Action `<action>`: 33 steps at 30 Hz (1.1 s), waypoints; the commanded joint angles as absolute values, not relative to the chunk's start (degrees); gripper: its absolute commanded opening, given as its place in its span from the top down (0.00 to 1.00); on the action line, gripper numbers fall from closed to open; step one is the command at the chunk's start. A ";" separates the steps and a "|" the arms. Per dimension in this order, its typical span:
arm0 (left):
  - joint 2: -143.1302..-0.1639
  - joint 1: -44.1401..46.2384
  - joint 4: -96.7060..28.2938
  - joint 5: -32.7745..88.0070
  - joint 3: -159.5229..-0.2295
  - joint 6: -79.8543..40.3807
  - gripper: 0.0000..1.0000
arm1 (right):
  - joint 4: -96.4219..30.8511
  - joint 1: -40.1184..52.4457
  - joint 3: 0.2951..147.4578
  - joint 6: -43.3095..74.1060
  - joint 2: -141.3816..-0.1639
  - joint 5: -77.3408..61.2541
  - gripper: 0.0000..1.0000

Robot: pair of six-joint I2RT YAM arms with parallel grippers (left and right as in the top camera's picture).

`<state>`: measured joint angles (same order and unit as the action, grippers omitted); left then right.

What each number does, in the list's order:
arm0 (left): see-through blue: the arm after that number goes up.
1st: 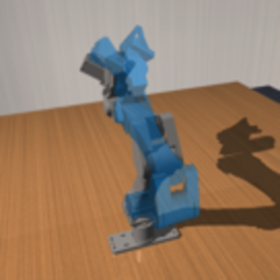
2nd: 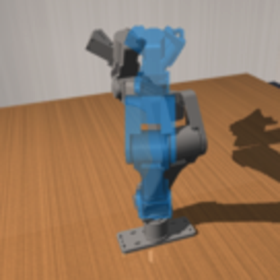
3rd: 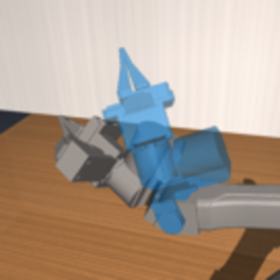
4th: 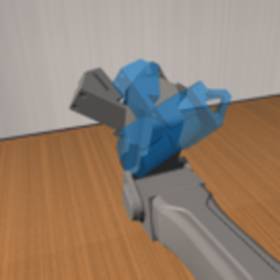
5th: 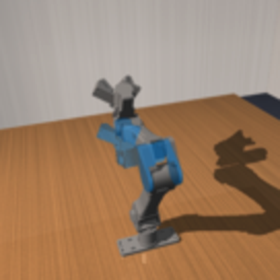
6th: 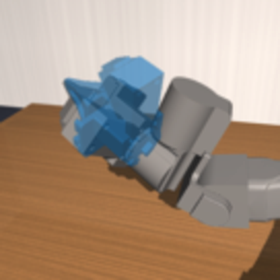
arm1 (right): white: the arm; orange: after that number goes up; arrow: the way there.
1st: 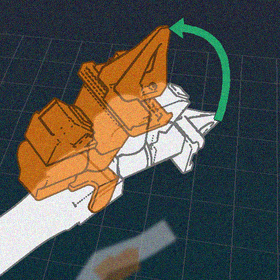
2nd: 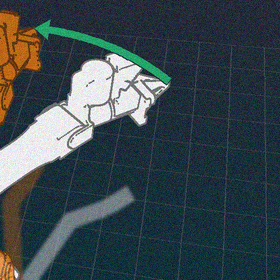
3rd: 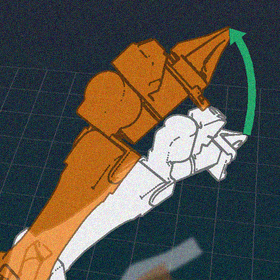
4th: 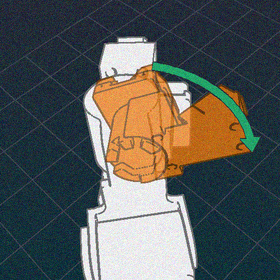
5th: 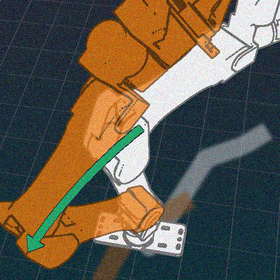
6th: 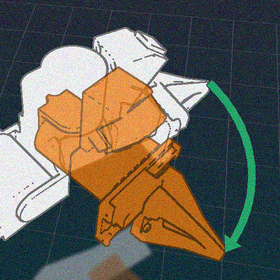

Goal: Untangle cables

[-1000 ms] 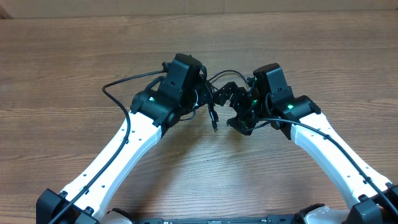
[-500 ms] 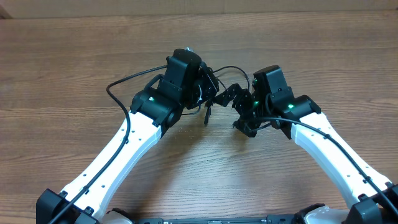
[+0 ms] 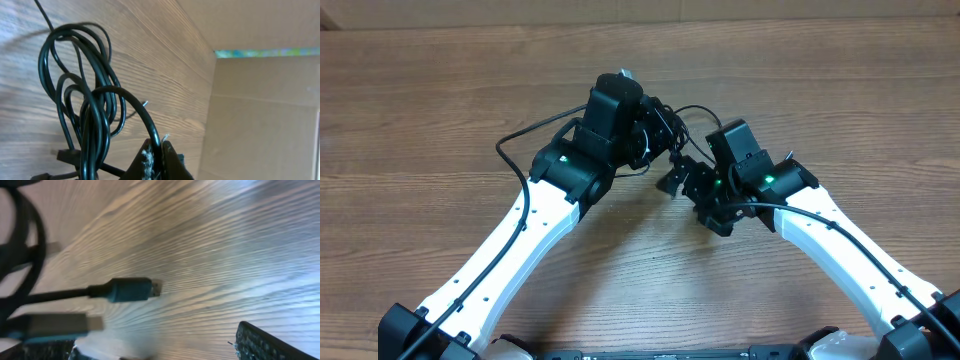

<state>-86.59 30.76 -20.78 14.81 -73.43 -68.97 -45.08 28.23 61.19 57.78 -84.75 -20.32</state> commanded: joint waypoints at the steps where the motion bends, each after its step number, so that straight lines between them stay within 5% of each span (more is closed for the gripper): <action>1: -86.13 29.39 -20.58 17.54 -73.71 -72.34 0.96 | -46.81 28.53 62.08 55.42 -85.01 -17.10 0.00; 14: -88.05 28.91 -48.14 -3.01 -72.79 -60.16 0.96 | -50.68 28.10 62.08 55.46 -84.99 -14.35 0.00; 33: -104.33 28.91 -48.58 -3.40 -68.25 -60.16 0.96 | -50.68 28.10 62.08 55.42 -84.99 -13.87 0.00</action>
<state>-102.78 28.77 -48.14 -3.05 -68.60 -61.23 -50.78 28.21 61.19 55.66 -84.82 -14.76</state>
